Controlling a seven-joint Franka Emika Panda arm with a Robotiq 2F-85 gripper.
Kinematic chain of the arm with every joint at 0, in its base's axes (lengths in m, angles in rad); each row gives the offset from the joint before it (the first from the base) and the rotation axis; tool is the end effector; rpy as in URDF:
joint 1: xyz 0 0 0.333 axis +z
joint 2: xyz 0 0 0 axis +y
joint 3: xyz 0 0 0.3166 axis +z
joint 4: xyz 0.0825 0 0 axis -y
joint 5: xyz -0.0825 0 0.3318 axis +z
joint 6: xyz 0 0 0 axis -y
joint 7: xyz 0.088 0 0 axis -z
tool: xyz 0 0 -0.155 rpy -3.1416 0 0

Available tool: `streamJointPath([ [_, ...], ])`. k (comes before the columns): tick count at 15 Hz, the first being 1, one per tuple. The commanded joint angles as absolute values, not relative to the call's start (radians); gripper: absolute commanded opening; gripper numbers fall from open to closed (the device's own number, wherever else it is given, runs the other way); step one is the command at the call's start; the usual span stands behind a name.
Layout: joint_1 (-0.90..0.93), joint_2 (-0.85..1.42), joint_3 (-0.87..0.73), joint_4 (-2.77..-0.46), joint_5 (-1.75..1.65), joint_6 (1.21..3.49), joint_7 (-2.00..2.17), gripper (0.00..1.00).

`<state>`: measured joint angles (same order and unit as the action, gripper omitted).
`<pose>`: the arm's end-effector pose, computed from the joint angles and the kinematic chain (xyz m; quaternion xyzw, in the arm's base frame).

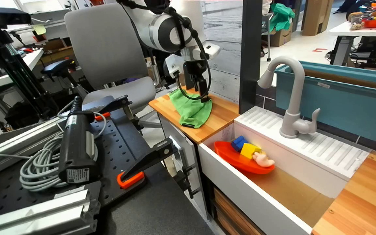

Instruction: Fold the green towel

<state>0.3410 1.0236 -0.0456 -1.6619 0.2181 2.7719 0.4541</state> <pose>0.6081 0.1809 0.0194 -0.9847 0.1665 -0.0326 0.0395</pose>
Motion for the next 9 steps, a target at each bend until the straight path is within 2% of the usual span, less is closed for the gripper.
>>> streamJointPath([
  [1,0.373,1.078,-0.070,-1.583,0.189,2.726,0.500,1.00],
  [6,0.394,1.119,-0.083,-1.535,0.174,2.709,0.526,1.00],
  [7,0.396,1.125,-0.084,-1.527,0.169,2.704,0.530,0.92],
  [8,0.397,1.130,-0.086,-1.520,0.164,2.699,0.532,0.74],
  [9,0.396,1.134,-0.086,-1.514,0.159,2.697,0.533,0.68],
])
